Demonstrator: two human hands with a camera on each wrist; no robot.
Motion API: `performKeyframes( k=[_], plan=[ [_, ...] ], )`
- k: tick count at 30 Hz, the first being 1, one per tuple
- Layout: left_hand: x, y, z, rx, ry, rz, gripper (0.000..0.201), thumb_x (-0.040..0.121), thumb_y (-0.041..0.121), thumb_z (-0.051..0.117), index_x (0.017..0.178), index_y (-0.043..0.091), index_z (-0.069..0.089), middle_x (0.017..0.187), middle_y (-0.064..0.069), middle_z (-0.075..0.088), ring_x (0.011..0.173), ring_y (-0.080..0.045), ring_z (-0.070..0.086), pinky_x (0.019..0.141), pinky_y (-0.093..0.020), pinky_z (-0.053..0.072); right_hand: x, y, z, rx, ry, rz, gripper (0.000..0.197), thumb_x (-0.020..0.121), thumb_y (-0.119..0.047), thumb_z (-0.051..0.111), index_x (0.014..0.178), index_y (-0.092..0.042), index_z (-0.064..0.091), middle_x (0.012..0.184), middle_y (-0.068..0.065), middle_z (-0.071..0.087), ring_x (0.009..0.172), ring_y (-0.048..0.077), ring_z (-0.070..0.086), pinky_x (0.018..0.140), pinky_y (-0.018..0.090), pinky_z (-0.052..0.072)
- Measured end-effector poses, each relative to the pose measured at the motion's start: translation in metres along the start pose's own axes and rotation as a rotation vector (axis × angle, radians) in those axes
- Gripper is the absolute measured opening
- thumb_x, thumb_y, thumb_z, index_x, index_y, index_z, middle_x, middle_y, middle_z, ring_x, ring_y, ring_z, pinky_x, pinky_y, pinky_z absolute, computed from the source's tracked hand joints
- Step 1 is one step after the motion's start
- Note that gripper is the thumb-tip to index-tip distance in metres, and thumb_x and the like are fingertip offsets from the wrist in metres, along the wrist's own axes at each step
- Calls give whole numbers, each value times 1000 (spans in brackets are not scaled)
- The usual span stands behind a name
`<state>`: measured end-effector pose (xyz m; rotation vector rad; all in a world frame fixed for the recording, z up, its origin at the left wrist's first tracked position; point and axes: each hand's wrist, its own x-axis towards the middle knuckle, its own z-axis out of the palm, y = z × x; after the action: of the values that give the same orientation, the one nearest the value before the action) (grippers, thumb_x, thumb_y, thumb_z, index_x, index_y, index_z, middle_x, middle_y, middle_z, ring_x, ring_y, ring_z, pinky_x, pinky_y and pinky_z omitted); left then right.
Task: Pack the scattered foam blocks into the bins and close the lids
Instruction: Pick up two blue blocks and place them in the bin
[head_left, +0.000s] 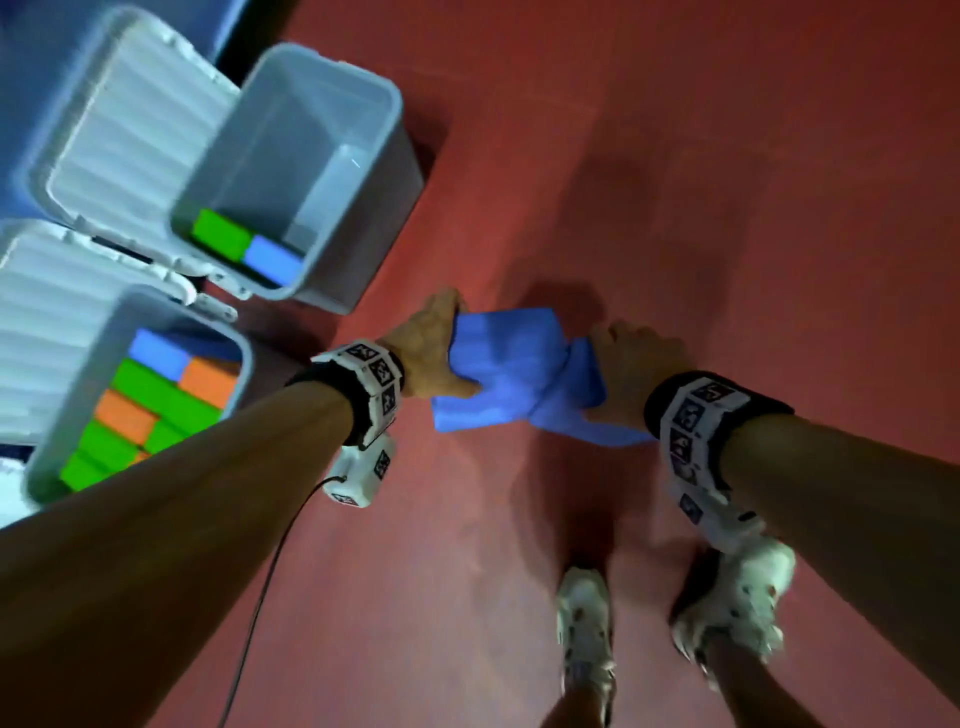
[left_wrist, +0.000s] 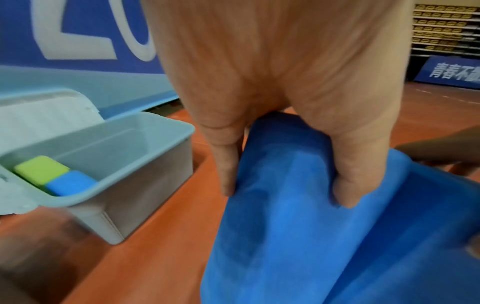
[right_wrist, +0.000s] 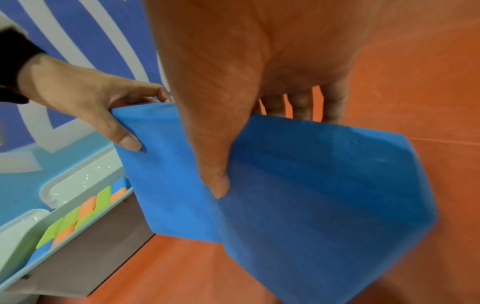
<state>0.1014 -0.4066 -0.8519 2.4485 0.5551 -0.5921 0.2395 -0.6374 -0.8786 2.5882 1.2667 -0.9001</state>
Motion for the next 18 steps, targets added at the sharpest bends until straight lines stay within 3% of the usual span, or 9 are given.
performKeyframes(
  k=[4, 7, 10, 13, 15, 18],
  plan=[
    [0, -63, -60, 24, 86, -56, 104, 49, 54, 80, 137, 19, 38, 124, -9, 46, 114, -27, 50, 99, -38, 45, 53, -63, -52, -55, 55, -60, 76, 67, -52, 76, 123, -18, 39, 123, 6, 50, 107, 32, 60, 85, 42, 48],
    [5, -102, -104, 62, 116, -76, 101, 41, 69, 64, 128, 21, 49, 112, -8, 49, 100, -27, 53, 94, -38, 47, 87, -97, -83, -44, 92, -99, 80, 65, -51, 79, 126, -16, 40, 124, 10, 51, 107, 35, 59, 85, 43, 49],
    [20, -136, -151, 60, 155, -65, 98, 41, 65, 63, 125, 17, 50, 109, -10, 48, 98, -28, 53, 91, -35, 46, 130, -125, -106, 1, 138, -120, 81, 64, -49, 80, 126, -11, 45, 122, 12, 54, 104, 36, 59, 85, 45, 50],
    [48, -180, -200, 126, 124, -86, 97, 41, 65, 65, 127, 22, 48, 112, -8, 47, 100, -28, 53, 91, -36, 47, 182, -155, -115, 42, 303, -169, 79, 53, -51, 84, 112, -6, 59, 103, 14, 63, 85, 36, 64, 73, 41, 50],
    [68, -208, -236, 151, 162, -107, 98, 40, 70, 67, 126, 28, 47, 114, -10, 50, 101, -30, 56, 92, -42, 49, 223, -174, -117, 38, 395, -219, 80, 58, -60, 71, 116, -5, 62, 105, 14, 65, 89, 36, 64, 81, 44, 51],
    [97, -233, -289, 123, 189, -127, 94, 42, 63, 75, 125, 30, 47, 117, -15, 52, 104, -31, 56, 93, -43, 48, 279, -195, -132, 75, 377, -214, 89, 68, -70, 47, 132, -8, 53, 123, 12, 57, 109, 35, 56, 97, 49, 41]
  ],
)
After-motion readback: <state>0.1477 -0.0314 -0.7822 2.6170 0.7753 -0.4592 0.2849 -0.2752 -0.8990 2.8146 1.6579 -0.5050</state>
